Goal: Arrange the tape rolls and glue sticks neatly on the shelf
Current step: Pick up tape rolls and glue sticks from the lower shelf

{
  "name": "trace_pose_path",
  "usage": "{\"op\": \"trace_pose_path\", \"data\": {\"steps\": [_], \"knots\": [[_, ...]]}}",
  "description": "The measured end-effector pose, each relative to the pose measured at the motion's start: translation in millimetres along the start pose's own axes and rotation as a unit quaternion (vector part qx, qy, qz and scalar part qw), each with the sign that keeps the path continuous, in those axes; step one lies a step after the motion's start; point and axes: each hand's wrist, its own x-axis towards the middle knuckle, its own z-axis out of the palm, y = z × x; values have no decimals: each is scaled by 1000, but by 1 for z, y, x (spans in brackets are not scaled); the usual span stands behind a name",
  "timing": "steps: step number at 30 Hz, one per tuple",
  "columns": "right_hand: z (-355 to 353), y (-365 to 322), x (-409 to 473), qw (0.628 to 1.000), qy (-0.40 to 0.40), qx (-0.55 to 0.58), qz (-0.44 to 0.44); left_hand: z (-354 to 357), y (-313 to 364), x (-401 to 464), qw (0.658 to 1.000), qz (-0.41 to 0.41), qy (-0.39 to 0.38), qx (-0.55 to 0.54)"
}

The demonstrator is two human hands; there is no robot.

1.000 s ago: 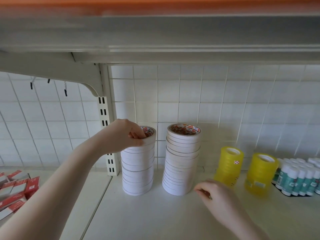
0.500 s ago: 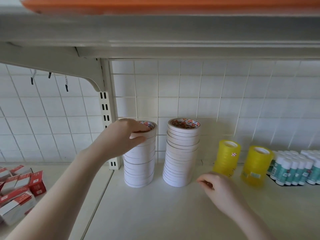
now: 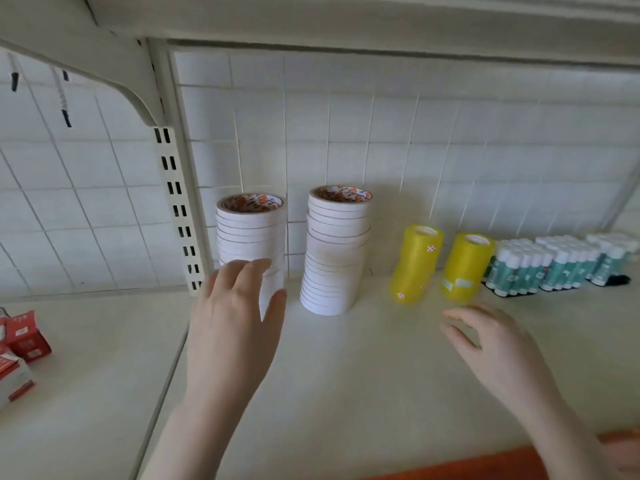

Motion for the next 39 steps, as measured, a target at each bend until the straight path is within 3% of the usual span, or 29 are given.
{"op": "trace_pose_path", "data": {"steps": [6,12,21,28,39], "knots": [[-23,38,-37,994,69,-21,78,21,37,-34,995,-36,-90,-32],[-54,100,-65,987,105,-35,113,55,111,-49,989,1,-138,-51],[-150,281,-114,974,134,-93,158,138,328,-94,974,50,-179,-129],[-224,420,-154,955,39,-138,260,199,493,-119,951,81,-234,-184],[-271,610,-143,933,62,-147,321,322,699,-122,921,144,-268,-242]]}}
